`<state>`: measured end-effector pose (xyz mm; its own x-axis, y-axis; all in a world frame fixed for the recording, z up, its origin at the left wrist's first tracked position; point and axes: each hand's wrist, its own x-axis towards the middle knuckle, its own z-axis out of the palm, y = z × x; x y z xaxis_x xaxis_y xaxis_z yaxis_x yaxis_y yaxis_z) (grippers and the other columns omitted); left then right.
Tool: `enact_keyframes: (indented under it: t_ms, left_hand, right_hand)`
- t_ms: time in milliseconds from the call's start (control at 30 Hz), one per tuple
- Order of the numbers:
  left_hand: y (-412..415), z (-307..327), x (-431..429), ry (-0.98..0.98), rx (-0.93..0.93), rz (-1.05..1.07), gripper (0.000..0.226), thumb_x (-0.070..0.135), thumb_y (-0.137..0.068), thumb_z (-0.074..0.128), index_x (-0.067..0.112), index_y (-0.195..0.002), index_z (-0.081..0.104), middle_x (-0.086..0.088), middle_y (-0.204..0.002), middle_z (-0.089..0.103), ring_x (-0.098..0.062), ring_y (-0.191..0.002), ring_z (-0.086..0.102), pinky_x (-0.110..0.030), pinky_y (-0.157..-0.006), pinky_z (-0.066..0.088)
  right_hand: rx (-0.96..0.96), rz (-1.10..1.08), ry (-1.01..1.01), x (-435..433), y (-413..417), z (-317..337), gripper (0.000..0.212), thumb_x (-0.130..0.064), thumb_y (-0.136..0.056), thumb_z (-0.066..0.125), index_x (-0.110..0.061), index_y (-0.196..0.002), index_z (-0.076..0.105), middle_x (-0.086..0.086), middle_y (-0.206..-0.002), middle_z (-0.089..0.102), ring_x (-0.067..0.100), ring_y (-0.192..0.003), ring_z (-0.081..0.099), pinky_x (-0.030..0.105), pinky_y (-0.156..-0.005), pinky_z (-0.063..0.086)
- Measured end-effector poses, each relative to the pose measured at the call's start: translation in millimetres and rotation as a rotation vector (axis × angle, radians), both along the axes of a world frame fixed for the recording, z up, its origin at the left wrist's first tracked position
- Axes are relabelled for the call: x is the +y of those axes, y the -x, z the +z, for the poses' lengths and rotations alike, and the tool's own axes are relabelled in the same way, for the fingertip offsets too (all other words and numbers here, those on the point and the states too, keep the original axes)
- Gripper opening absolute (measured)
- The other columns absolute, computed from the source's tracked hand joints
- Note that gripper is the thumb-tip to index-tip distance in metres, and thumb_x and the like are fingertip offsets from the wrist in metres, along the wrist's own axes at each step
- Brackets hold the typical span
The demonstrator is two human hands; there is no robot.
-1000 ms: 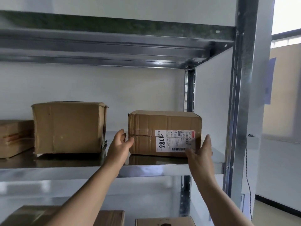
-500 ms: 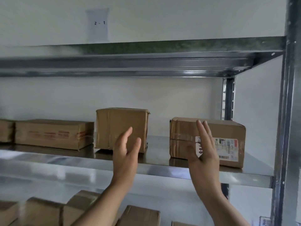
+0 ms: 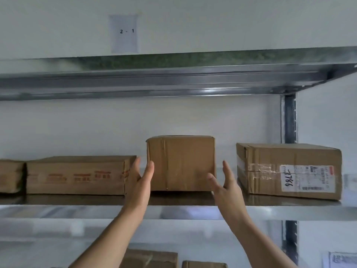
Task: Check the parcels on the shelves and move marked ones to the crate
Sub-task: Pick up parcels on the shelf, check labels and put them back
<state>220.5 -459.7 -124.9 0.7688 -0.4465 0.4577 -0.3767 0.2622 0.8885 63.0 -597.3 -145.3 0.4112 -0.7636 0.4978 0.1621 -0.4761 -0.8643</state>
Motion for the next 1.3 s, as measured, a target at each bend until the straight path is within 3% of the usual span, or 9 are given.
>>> enact_keyframes:
  t_ms: [100,167,267,633,767,900,1100,1200,1300]
  left_hand:
    - [-30,-1,-5,-0.089,-0.041,-0.027,0.082,0.073,-0.089,0.036,0.034,-0.159,0.016,0.013,-0.166,0.014,-0.012,-0.152,0.013,-0.037,-0.12,0.014]
    - [-44,-4,-8,-0.14,0.003,-0.072,0.089,0.083,-0.083,0.033,0.038,-0.158,0.013,0.011,-0.167,0.014,-0.019,-0.152,0.018,-0.045,-0.122,0.018]
    - [-58,-4,-13,-0.155,0.067,-0.143,0.08,0.074,-0.091,0.033,0.038,-0.159,0.013,0.009,-0.167,0.016,-0.024,-0.151,0.024,-0.049,-0.121,0.021]
    - [-73,10,-19,-0.125,0.137,-0.233,0.074,0.07,-0.094,0.034,0.036,-0.158,0.02,0.003,-0.165,0.023,-0.025,-0.15,0.025,-0.055,-0.121,0.023]
    - [-73,12,-21,-0.125,0.159,-0.252,0.073,0.071,-0.093,0.034,0.038,-0.157,0.023,0.003,-0.164,0.026,-0.025,-0.15,0.027,-0.056,-0.12,0.024]
    - [-68,14,-14,-0.11,0.219,-0.242,0.09,0.08,-0.079,0.038,0.032,-0.155,0.032,-0.001,-0.159,0.038,-0.027,-0.143,0.039,-0.054,-0.116,0.033]
    - [-61,19,-5,-0.065,0.269,-0.241,0.075,0.076,-0.088,0.037,0.032,-0.149,0.043,-0.003,-0.146,0.052,-0.027,-0.132,0.05,-0.053,-0.112,0.039]
    - [-57,22,2,-0.067,0.248,-0.239,0.09,0.081,-0.074,0.035,0.033,-0.15,0.04,-0.006,-0.148,0.05,-0.029,-0.134,0.049,-0.052,-0.115,0.036]
    - [-53,19,10,-0.056,0.24,-0.238,0.102,0.083,-0.065,0.035,0.029,-0.151,0.04,-0.006,-0.151,0.048,-0.029,-0.137,0.047,-0.051,-0.117,0.034]
  right_hand:
    - [-0.015,-0.026,-0.051,5,-19,6,0.08,-0.034,-0.101,0.06,-0.027,-0.164,0.011,-0.008,-0.167,0.024,0.012,-0.153,0.025,0.025,-0.118,0.023]
    - [-0.015,-0.047,-0.093,5,-27,9,0.084,-0.037,-0.1,0.062,-0.027,-0.163,0.007,-0.006,-0.169,0.019,0.013,-0.155,0.021,0.032,-0.124,0.02]
    - [-0.028,-0.068,-0.141,3,-35,14,0.09,-0.043,-0.097,0.064,-0.031,-0.163,0.004,-0.005,-0.17,0.018,0.017,-0.155,0.023,0.044,-0.126,0.023]
    - [-0.05,-0.081,-0.175,4,-46,33,0.086,-0.034,-0.098,0.066,-0.02,-0.163,0.012,-0.001,-0.158,0.041,0.018,-0.143,0.044,0.039,-0.121,0.032]
    - [-0.071,-0.088,-0.196,7,-44,38,0.073,-0.027,-0.099,0.065,-0.017,-0.16,0.026,-0.008,-0.13,0.059,0.018,-0.127,0.055,0.032,-0.109,0.041]
    - [-0.102,-0.099,-0.264,10,-42,37,0.094,-0.052,-0.082,0.073,-0.035,-0.16,0.024,0.002,-0.152,0.046,0.021,-0.135,0.052,0.046,-0.118,0.038]
    - [-0.202,-0.113,-0.297,24,-33,41,0.057,-0.047,-0.096,0.064,-0.034,-0.148,0.045,-0.002,-0.144,0.053,0.016,-0.129,0.052,0.045,-0.116,0.04]
    - [-0.248,-0.111,-0.333,32,-28,46,0.043,-0.052,-0.095,0.062,-0.032,-0.132,0.051,-0.007,-0.119,0.06,0.016,-0.117,0.057,0.053,-0.11,0.044]
    - [-0.278,-0.115,-0.367,41,-22,53,0.048,-0.063,-0.092,0.058,-0.026,-0.12,0.05,-0.008,-0.11,0.056,0.013,-0.108,0.056,0.051,-0.107,0.046]
